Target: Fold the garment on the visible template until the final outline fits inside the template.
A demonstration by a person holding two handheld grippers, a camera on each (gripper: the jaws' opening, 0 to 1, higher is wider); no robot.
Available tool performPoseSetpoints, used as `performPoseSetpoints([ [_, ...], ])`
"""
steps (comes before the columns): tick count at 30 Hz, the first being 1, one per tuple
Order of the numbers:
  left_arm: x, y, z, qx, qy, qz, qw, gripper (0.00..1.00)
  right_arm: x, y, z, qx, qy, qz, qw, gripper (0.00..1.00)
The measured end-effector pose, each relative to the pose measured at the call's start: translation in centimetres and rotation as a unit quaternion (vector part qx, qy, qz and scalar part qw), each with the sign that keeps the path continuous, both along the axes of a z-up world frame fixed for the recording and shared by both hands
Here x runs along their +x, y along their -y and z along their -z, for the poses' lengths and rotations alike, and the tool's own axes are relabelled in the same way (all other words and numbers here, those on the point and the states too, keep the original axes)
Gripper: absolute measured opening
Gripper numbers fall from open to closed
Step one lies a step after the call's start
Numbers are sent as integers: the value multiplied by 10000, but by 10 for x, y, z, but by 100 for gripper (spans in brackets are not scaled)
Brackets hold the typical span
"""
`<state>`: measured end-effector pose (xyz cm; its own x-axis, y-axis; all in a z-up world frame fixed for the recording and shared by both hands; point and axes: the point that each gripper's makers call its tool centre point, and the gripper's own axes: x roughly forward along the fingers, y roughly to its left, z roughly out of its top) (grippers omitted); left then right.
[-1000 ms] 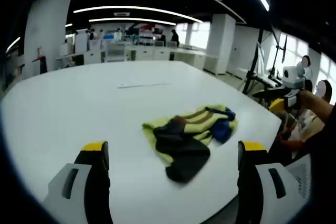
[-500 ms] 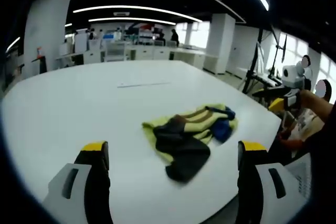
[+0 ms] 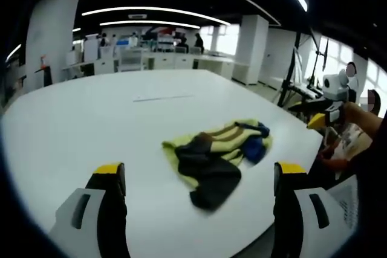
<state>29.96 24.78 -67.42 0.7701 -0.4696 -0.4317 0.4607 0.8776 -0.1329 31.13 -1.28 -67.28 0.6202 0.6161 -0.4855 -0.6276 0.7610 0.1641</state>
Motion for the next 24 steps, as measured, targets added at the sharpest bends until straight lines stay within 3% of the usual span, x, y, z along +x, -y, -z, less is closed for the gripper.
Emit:
performPoseSetpoints([
  [24, 2, -1, -6, 40, 104, 87, 9999, 97, -3, 2, 7, -84, -48, -56, 9999, 97],
])
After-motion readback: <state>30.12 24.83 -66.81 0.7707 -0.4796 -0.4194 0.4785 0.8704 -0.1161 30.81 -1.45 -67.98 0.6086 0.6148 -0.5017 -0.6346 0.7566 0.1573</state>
